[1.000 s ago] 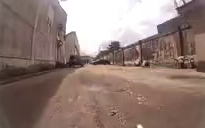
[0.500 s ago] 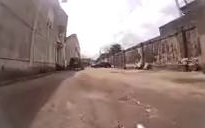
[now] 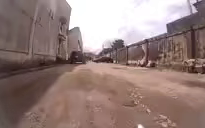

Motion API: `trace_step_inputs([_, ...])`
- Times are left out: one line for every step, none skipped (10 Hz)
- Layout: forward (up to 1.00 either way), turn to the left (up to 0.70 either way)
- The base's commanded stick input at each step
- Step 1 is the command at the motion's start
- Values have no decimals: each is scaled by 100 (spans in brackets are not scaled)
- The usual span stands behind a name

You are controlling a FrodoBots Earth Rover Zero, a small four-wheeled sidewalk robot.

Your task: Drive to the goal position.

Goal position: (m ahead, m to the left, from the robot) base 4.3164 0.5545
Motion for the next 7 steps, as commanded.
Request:
trace_step_inputs([70,4])
trace_step_inputs([70,4])
trace_step_inputs([70,4])
trace_step_inputs([70,4])
trace_step_inputs([70,4])
trace_step_inputs([70,4])
trace_step_inputs([70,4])
